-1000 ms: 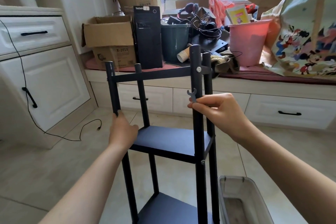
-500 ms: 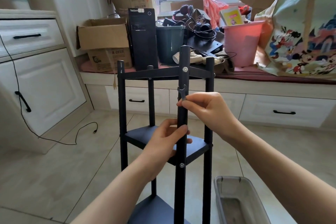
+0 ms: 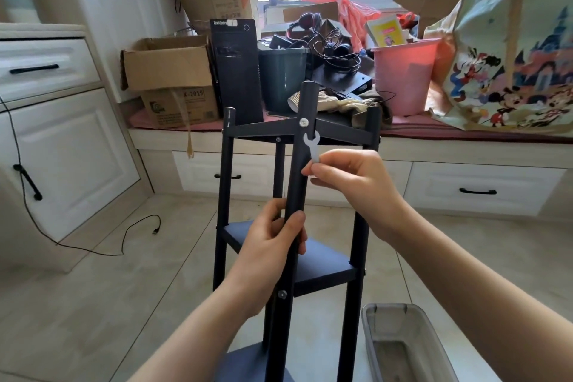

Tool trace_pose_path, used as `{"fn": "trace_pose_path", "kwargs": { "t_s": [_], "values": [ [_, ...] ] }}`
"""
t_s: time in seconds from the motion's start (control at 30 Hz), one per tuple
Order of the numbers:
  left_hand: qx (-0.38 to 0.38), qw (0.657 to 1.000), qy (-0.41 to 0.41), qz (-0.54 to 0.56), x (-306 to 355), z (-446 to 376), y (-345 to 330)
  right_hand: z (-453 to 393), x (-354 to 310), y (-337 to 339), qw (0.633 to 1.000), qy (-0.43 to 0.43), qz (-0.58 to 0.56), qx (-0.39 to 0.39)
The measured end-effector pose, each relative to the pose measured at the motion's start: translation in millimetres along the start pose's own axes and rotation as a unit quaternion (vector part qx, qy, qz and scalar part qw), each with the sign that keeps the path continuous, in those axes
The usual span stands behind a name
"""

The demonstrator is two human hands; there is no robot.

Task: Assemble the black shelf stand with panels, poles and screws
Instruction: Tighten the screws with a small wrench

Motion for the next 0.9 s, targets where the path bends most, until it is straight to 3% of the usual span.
{"fn": "trace_pose_path", "kwargs": {
  "t_s": [0.37,0.63,0.77,0.9],
  "values": [
    [-0.016,0.999,-0.021,0.035,9.3,3.0,-5.6,1.1,-0.1,1.6,0.999,-0.017,-0.030,0.010],
    [0.001,1.000,-0.017,0.020,10.5,2.7,-0.2,1.7,30.6,17.1,0.991,-0.117,0.049,0.035],
    [-0.007,1.000,-0.002,0.023,10.1,2.4,-1.0,3.2,46.1,7.6,0.961,-0.212,0.169,-0.051],
    [-0.016,1.000,0.000,0.009,10.4,4.0,-3.3,-3.1,38.6,10.2,0.964,-0.215,0.158,-0.007]
  ]
}}
Point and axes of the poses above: each hand's wrist, its own z-axis away from the middle knuckle, its own y-axis out of the back of the hand, x = y × z, the point moved 6 cm from there along -z, towards the middle knuckle, and after that the axes turned 1 degree about z, right-handed, at the moved point
